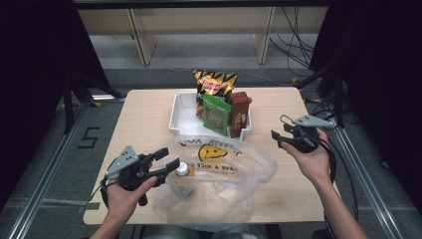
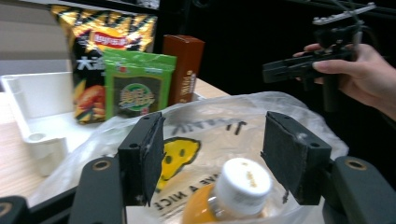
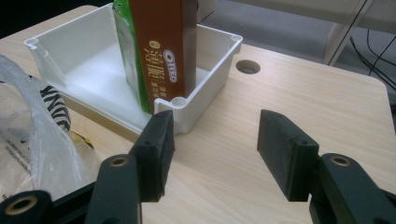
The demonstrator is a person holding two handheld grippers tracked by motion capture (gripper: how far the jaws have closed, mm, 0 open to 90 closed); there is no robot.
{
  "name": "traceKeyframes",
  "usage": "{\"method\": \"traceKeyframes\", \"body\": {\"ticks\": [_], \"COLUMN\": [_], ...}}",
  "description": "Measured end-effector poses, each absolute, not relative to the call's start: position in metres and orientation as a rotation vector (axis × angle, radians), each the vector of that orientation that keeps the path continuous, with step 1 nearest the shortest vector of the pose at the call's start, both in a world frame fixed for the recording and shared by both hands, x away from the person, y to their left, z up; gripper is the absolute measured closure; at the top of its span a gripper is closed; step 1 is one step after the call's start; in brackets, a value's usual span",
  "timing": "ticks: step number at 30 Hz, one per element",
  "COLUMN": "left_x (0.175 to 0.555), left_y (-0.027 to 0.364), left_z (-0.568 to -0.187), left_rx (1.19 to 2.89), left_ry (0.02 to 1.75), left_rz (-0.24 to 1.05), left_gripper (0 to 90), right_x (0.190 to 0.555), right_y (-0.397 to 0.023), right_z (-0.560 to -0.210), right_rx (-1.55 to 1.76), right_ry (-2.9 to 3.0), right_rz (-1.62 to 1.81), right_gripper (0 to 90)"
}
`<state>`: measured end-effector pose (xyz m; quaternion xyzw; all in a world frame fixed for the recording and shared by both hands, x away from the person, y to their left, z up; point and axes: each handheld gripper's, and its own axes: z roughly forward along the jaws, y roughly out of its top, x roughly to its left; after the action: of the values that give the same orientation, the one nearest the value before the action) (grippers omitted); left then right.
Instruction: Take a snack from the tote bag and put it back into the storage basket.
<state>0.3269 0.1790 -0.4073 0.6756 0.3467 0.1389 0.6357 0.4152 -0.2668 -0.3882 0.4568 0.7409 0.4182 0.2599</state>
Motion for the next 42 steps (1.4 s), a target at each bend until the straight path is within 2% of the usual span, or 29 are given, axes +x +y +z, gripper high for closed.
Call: {"method": "traceKeyframes", "body": {"ticks": [19,33,36,42], "left_x": [0.322,0.319,0.318,0.319], "left_y": [0.157,0.157,0.158,0.152], "left_z": [-0.435,-0.441,-0.443,-0.454], "left_rx": [1.738,1.709,1.709,1.771], "left_ry": [0.781,0.777,0.779,0.795], "left_rz": [0.385,0.394,0.395,0.402], "left_gripper": [38.2,40.6,38.4,23.9], "right_x": [0.412,0.415,0.415,0.415], "right_y": [-0.260,-0.261,-0.261,-0.261], "right_z": [-0.388,-0.391,-0.392,-0.394], "right_rx": [1.209,1.233,1.220,1.233], "right_ry": [2.057,2.047,2.054,2.071], "right_rz": [1.114,1.115,1.112,1.110], "right_gripper": [45.2,44.9,44.8,44.1]}}
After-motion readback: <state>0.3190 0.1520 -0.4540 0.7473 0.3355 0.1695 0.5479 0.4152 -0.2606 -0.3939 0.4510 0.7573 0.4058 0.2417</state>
